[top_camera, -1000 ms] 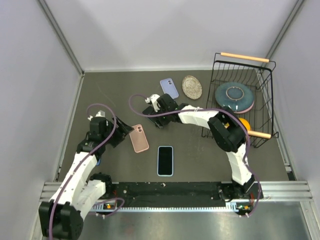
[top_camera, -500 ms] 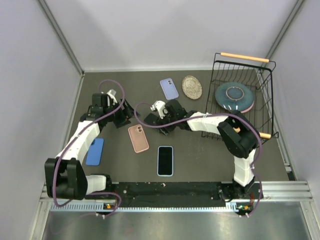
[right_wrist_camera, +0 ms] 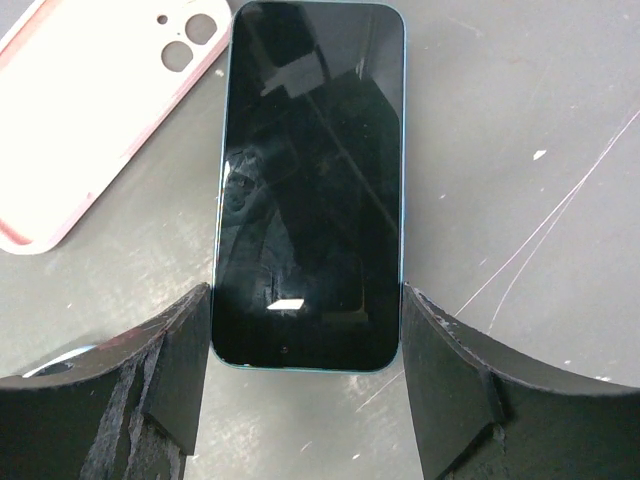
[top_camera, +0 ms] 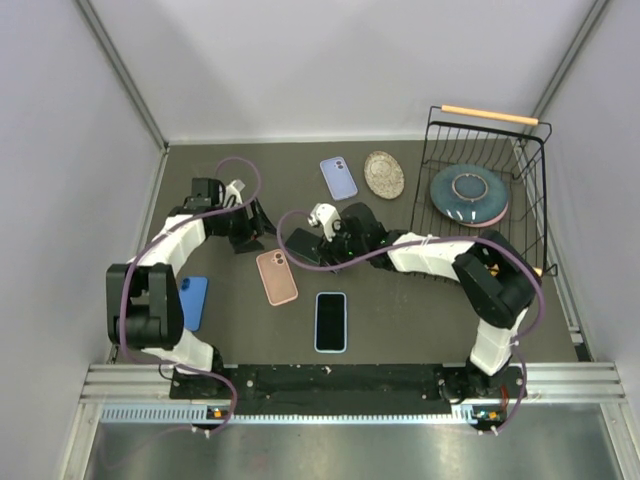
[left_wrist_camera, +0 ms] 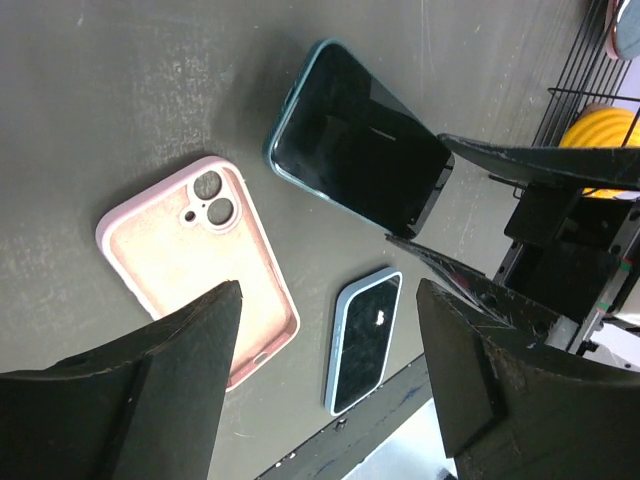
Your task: Put the phone into the phone case
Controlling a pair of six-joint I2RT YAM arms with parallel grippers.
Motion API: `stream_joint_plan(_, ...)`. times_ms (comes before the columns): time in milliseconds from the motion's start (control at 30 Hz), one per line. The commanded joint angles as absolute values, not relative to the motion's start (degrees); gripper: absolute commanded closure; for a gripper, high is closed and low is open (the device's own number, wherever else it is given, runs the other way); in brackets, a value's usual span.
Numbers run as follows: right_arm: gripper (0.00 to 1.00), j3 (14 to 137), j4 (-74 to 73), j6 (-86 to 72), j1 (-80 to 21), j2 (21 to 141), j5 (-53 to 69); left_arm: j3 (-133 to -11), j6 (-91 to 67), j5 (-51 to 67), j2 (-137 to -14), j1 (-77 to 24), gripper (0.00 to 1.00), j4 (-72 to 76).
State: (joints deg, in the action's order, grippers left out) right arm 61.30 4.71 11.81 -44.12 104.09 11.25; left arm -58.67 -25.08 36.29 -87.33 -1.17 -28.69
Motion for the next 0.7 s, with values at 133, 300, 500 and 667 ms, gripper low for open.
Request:
stream_joint_plan(133, 0.62, 56.95, 14.15, 12.74, -43.86, 95.46, 17.22, -63.37, -19.16, 45.70, -94.22, -0.79, 0.25, -27.42)
stream_joint_plan(300, 0.62, 55.72, 14.94, 13.10, -43.94, 93.26, 17.93, -64.42, -15.91, 47.02, -96.76, -0.88, 0.21, -29.18)
stream_joint_plan(500, 0.65, 55.64, 14.50, 13.10, -43.86, 93.43, 17.93, -64.60, -16.96, 45.97, -98.96, -0.88, 0.21, -29.62)
stream_joint_plan(667, 0.65, 55.46, 15.03, 12.04, -43.86, 94.30, 18.63, -64.16, -17.67, 46.41, -99.75, -0.88, 0.20, -29.44)
